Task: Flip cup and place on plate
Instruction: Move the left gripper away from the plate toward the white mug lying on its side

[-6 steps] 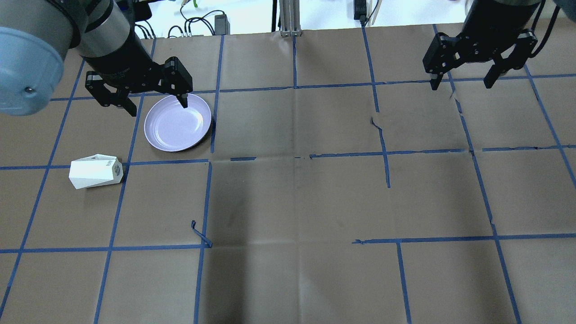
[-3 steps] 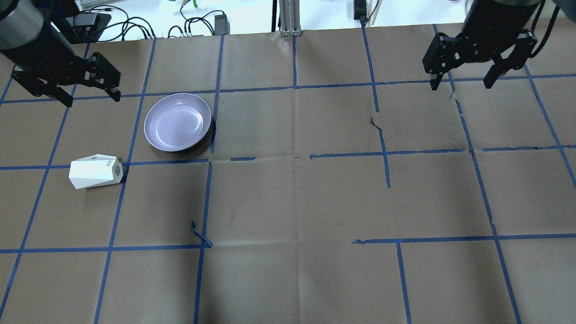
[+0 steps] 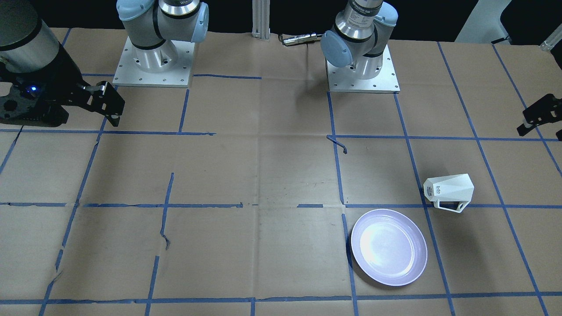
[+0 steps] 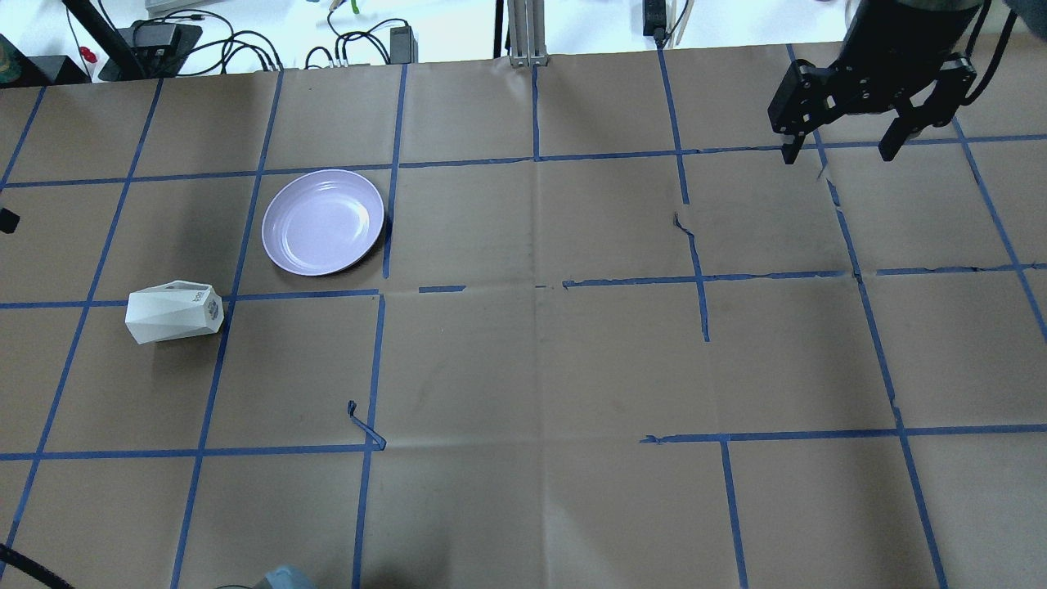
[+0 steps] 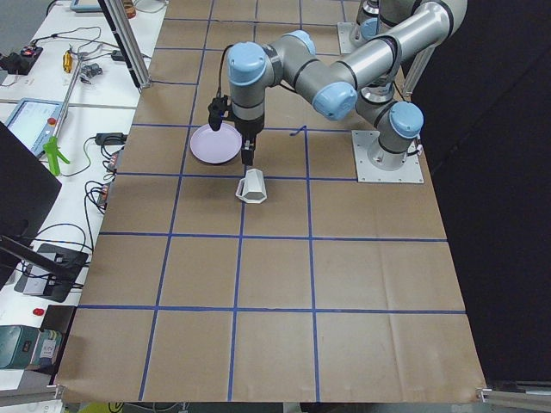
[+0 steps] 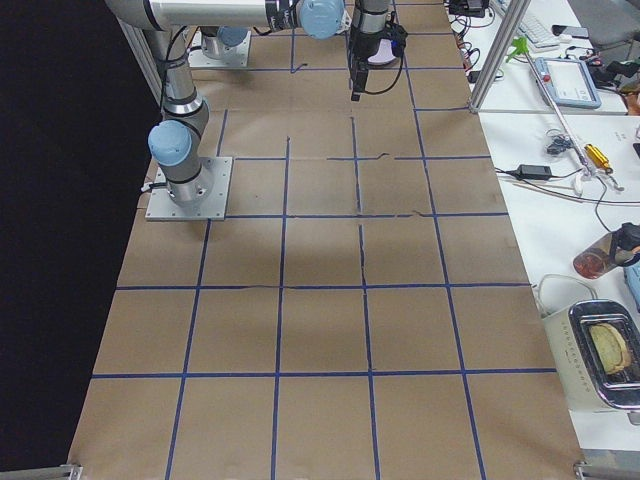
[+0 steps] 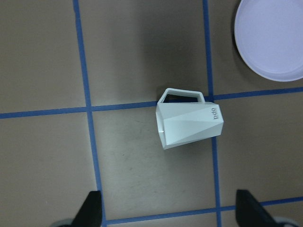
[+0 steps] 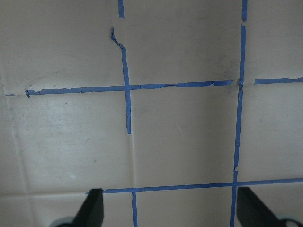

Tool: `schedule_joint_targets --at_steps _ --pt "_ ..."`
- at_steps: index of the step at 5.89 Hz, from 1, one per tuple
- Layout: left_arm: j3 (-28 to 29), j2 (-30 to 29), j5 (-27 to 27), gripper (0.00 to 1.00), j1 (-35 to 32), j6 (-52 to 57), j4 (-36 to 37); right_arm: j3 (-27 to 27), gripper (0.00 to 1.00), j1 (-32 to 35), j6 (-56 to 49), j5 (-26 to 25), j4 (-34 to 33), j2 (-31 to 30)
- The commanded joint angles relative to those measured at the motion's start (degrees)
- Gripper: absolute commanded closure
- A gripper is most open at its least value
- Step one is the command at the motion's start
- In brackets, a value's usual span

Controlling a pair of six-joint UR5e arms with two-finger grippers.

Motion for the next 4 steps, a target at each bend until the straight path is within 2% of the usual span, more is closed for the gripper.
schedule_joint_targets --at_steps 1,4 --pt "0.81 -2.24 -2.84 0.01 3.37 4.81 -2.38 0.00 0.00 0.00 0.00 0.00 0.00 0.00" --pt "1.25 -15.20 -25.28 0.01 11.44 11.92 -13.43 0.00 0.00 0.00 0.00 0.00 0.00 0.00"
